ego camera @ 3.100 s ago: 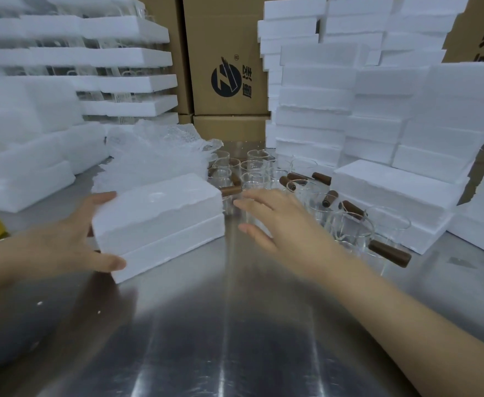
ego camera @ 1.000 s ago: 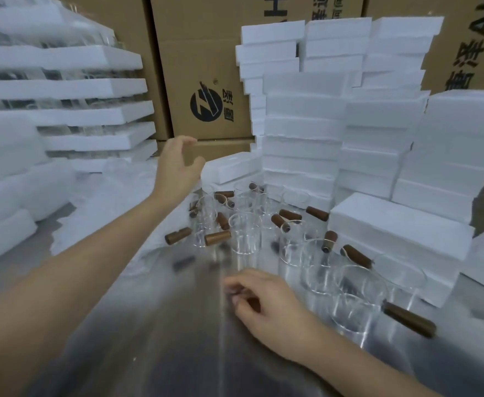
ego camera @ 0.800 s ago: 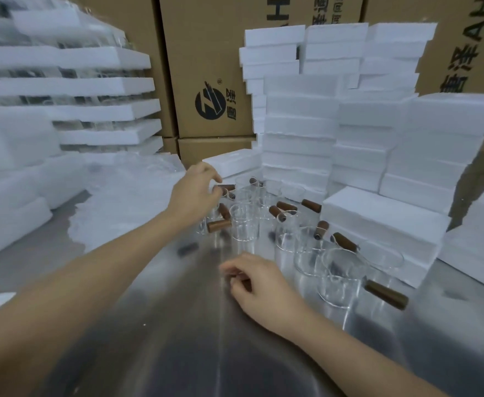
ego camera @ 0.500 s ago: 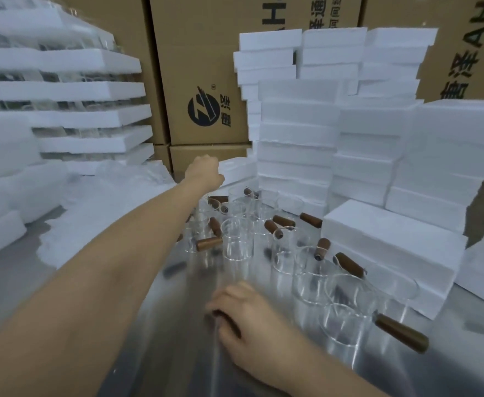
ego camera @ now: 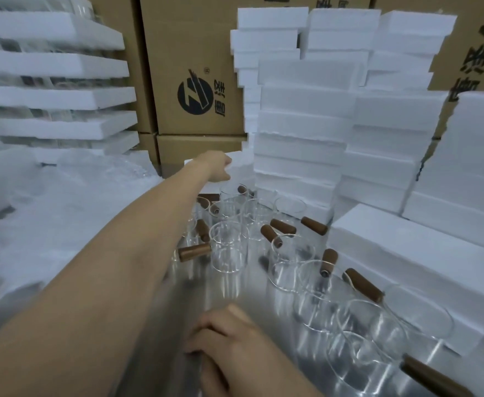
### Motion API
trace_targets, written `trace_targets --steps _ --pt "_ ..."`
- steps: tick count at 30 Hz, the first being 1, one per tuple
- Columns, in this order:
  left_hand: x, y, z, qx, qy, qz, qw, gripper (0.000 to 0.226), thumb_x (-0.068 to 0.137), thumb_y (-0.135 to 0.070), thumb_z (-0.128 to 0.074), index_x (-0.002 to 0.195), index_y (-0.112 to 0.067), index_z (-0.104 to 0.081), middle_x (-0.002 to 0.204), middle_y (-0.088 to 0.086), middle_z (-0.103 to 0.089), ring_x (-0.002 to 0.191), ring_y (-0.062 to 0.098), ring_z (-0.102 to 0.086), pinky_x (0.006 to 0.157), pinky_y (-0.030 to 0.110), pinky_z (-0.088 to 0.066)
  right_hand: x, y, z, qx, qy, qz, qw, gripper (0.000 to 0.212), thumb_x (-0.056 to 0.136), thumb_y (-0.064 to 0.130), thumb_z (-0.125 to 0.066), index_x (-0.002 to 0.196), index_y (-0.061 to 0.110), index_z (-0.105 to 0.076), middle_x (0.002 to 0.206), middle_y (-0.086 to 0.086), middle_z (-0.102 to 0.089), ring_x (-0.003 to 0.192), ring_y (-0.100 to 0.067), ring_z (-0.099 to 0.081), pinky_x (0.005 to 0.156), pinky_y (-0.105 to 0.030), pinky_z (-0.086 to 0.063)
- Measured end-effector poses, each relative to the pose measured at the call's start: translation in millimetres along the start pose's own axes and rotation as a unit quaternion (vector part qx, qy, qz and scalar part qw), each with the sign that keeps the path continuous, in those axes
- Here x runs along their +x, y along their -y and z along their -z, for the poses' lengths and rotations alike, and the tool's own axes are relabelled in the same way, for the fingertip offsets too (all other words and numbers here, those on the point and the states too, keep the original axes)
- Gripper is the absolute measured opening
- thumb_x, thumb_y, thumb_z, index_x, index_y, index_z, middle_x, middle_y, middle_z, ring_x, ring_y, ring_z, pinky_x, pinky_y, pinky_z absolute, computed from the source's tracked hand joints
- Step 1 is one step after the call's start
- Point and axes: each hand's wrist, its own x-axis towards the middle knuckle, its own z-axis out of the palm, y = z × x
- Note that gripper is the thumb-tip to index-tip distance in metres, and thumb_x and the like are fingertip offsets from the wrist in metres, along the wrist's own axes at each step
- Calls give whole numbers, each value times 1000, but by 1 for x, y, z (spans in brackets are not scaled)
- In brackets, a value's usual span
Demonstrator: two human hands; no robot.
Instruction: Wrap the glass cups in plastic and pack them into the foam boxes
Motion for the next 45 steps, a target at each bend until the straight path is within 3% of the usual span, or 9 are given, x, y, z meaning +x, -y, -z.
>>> trace_targets --steps 10,16,22,29,33,36,40,43,45 --pt "-8 -5 -16 88 -35 22 995 61 80 -5 -69 135 -13 -42 123 17 -55 113 35 -53 90 42 -44 -2 1 -2 -13 -26 8 1000 23 85 20 -51 85 16 -74 89 1 -66 80 -17 -63 74 -19 -50" --pt "-5 3 -8 71 -4 59 996 75 75 -8 -80 136 -14 -36 123 16 -54 112 34 -53 96 46 -45 -4 -6 -3 14 -2 23 1000 39 92 32 -37 113 15 -66 112 4 -55 101 -7 -48 90 -8 -36" --pt "-18 28 3 68 -5 55 996 75 72 -6 -80 132 -20 -38 123 12 -55 96 27 -50 72 37 -42 -7 -7 -3 -15 14 12 1000 22 89 20 -53 98 15 -72 101 -3 -62 94 -21 -59 85 -23 -48" --pt "-21 46 -1 66 15 53 996 66 75 4 -73 126 -18 -37 120 13 -55 95 28 -53 70 39 -42 -7 -7 0 -2 4 -1 1000 25 84 17 -49 93 12 -72 97 -4 -62 89 -23 -58 80 -25 -49" --pt "-23 44 22 23 59 43 997 62 86 -5 -65 142 -10 -37 143 11 -43 126 30 -45 102 43 -41 -4 -3 4 15 10 -19 1000 30 85 17 -43 98 12 -70 104 0 -60 101 -16 -52 86 -24 -46" --pt "-44 35 32 -91 -87 61 990 53 90 3 -48 142 -7 -42 145 15 -43 132 31 -42 108 41 -37 -4 1 8 23 32 -24 999 24 88 7 -48 102 9 -67 106 -1 -59 105 -16 -47 92 -25 -40" --pt "-123 -4 3 -246 -305 31 919 43 88 3 -43 120 -19 -63 128 -1 -60 113 16 -55 90 31 -47 -4 5 12 78 15 -79 994 24 88 2 -50 99 11 -69 100 1 -65 97 -10 -54 90 -17 -40" --pt "-192 -15 -25 -255 -382 25 888 37 81 1 -46 96 -26 -66 106 -16 -62 101 4 -53 79 25 -41 -4 2 18 167 -26 -156 973 27 89 0 -53 94 17 -73 90 13 -68 86 -2 -61 84 -17 -48" --pt "-228 -12 -40 -184 -411 7 893 31 75 5 -50 84 -20 -66 92 -9 -65 91 16 -56 72 30 -40 -4 -3 23 205 -57 -196 957 33 89 -2 -53 86 26 -71 82 20 -67 81 0 -62 82 -22 -51"
